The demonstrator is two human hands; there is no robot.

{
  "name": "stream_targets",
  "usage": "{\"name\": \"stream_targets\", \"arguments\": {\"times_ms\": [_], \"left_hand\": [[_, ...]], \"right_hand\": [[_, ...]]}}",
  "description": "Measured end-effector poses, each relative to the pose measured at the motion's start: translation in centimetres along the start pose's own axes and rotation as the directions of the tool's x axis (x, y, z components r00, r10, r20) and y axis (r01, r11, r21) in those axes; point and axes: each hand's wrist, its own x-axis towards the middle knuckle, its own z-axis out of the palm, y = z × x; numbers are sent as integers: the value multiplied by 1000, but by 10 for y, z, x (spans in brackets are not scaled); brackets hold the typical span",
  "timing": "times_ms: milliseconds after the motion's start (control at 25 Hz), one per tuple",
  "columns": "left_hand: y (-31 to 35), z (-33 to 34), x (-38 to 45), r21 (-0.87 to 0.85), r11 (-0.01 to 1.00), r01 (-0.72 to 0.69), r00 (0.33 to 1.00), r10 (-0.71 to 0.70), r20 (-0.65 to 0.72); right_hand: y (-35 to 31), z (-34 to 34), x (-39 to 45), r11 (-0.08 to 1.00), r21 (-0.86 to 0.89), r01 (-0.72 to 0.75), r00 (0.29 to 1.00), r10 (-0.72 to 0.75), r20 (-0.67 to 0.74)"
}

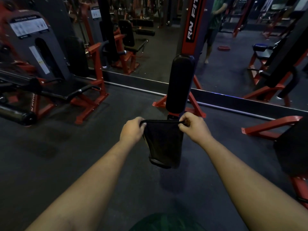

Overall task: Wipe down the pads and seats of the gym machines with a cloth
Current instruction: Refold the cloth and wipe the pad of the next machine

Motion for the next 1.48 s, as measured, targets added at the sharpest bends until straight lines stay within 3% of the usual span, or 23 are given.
{"name": "stream_targets", "arguments": {"times_ms": [80,160,200,280,400,440,560,640,680,760,800,840,880,920,960,1000,1080,1160,1240,1280,1360,1440,1480], "left_hand": [[1,-1,5,-338,940,33,996,-3,91],[15,-4,4,-646,758,90,988,16,156],[27,-8,4,-729,675,112,985,18,169],[50,-18,2,-845,518,135,990,-31,139],[52,-24,-2,-960,133,245,967,-105,232],[42,-20,-9,-940,113,321,947,-65,315],[11,3,-44,-804,382,456,863,29,504],[8,12,-43,-817,380,435,882,3,471],[8,11,-37,-835,351,423,893,-4,451],[10,5,-28,-852,308,423,894,10,447],[8,3,-24,-844,310,438,889,-10,458],[1,4,-23,-809,368,458,880,-58,472],[-7,5,-23,-730,487,480,865,-123,487],[-17,7,-24,-601,626,496,849,-208,485],[-26,11,-25,-501,697,512,839,-284,464],[-31,14,-26,-474,710,521,842,-337,421],[-34,18,-23,-586,638,498,867,-371,333],[-30,19,-20,-720,536,440,892,-354,281],[-39,18,-15,-814,416,405,910,-271,314],[-46,15,-11,-820,419,389,921,-193,339],[-61,6,0,-694,653,304,934,-62,350],[-63,-7,12,-351,933,82,957,25,290],[-62,-13,15,-176,984,-24,968,67,244]], "right_hand": [[-7,-3,6,930,359,82,991,-39,-127],[-5,-5,5,718,695,22,996,48,-81],[-2,-2,2,686,722,-88,995,89,37],[7,11,-13,749,593,-297,948,154,280],[2,25,-19,675,695,-246,969,153,194],[-4,26,-16,643,733,-223,975,155,161],[-15,27,-12,521,817,-249,962,228,148],[-6,30,-17,374,848,-375,915,297,274],[1,32,-24,382,801,-461,884,280,375],[12,39,-41,525,627,-575,807,243,538],[15,42,-44,576,590,-566,809,249,533],[14,45,-45,599,598,-533,838,274,472],[12,46,-44,628,602,-493,869,318,380],[11,47,-40,691,557,-460,888,370,274],[11,47,-38,779,453,-433,901,396,179],[12,47,-35,852,322,-413,910,400,108],[14,53,-31,887,164,-431,897,441,-28],[10,57,-31,814,347,-466,859,510,-44],[7,58,-30,683,584,-439,879,460,124],[7,57,-29,667,611,-426,898,392,198],[14,57,-22,777,508,-373,928,301,221],[14,61,-14,942,212,-259,966,249,75],[11,63,-11,982,40,-186,982,186,14]]}}
